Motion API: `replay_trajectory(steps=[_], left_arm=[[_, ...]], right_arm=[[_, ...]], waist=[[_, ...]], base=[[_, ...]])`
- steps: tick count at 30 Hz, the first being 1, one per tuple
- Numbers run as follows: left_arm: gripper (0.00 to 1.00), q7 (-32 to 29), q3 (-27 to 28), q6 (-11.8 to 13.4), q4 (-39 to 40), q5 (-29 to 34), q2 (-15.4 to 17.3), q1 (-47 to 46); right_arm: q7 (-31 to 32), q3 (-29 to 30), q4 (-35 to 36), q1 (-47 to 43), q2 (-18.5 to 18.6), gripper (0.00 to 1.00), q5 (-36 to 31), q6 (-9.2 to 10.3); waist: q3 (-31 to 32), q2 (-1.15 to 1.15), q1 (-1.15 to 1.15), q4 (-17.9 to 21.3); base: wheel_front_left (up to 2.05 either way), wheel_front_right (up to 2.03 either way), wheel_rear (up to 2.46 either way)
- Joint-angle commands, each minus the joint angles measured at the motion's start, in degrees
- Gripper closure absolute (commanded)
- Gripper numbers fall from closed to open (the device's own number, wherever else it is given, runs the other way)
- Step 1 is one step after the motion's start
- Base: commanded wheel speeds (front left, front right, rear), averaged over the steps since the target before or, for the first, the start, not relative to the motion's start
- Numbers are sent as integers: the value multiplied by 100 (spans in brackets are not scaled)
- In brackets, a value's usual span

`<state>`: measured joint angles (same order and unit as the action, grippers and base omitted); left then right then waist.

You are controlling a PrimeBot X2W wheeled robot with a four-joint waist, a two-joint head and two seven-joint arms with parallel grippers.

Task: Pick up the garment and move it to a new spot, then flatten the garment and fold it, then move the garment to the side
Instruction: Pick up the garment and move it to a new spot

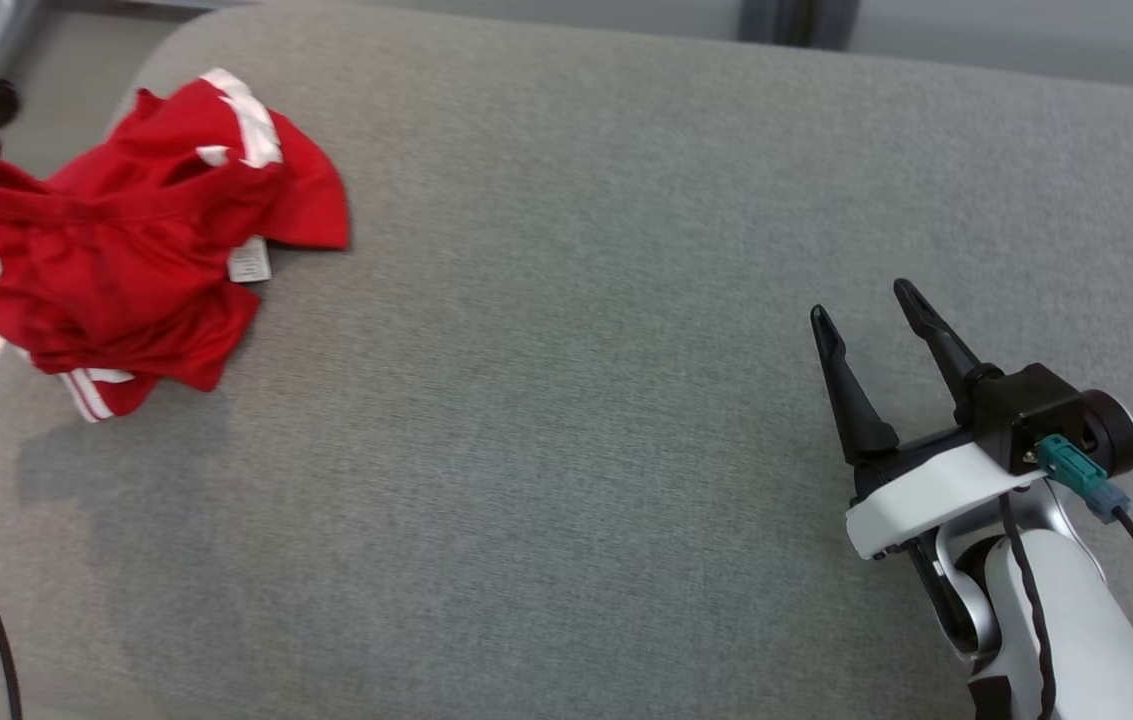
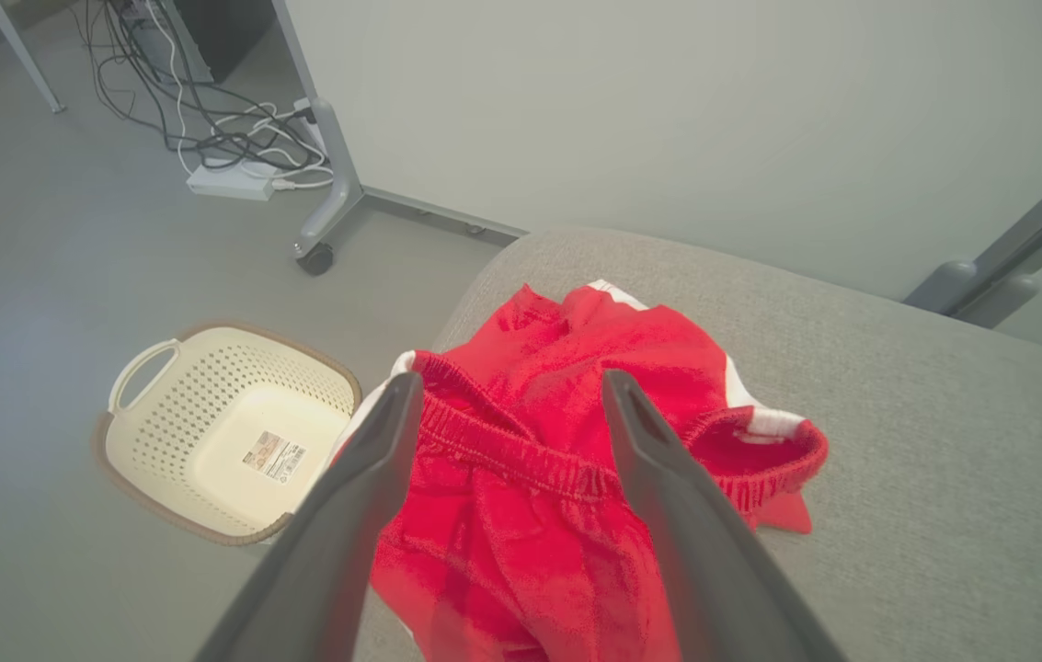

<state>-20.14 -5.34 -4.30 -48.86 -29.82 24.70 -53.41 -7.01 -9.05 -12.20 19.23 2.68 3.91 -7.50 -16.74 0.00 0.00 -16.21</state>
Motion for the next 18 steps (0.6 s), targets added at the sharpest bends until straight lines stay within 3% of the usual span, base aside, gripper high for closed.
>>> replay_trajectory(steps=[1, 12, 13, 14, 15, 18], left_arm=[[0, -39, 48, -55, -311, -82, 93, -175], [0, -156, 193, -29, -1503, -297, 246, -493], [36, -167, 202, -44, -1575, -331, 231, -516], [81, -128, 214, -63, -1617, -352, 219, -551], [100, -104, 210, -66, -1664, -347, 219, -569], [100, 197, 173, -35, -1690, -283, 261, -648]], right_arm=[[29, -5, 51, 118, 36, 0, -42, 2], [52, 38, 165, 223, 36, 0, -152, 2], [59, 49, 170, 223, 36, 0, -155, 2], [69, 54, 177, 223, 36, 0, -164, 2], [72, 58, 184, 225, 36, 0, -168, 2], [82, 69, 201, 221, 36, 0, -186, 2]], waist=[[-408, 0, 0, 343], [-774, 0, 0, 498], [-782, 0, 0, 493], [-786, 0, 0, 484], [-782, 0, 0, 473], [-748, 0, 0, 433]], base=[[0, 0, 0], [0, 0, 0], [0, 0, 0], [0, 0, 0], [0, 0, 0], [0, 0, 0]])
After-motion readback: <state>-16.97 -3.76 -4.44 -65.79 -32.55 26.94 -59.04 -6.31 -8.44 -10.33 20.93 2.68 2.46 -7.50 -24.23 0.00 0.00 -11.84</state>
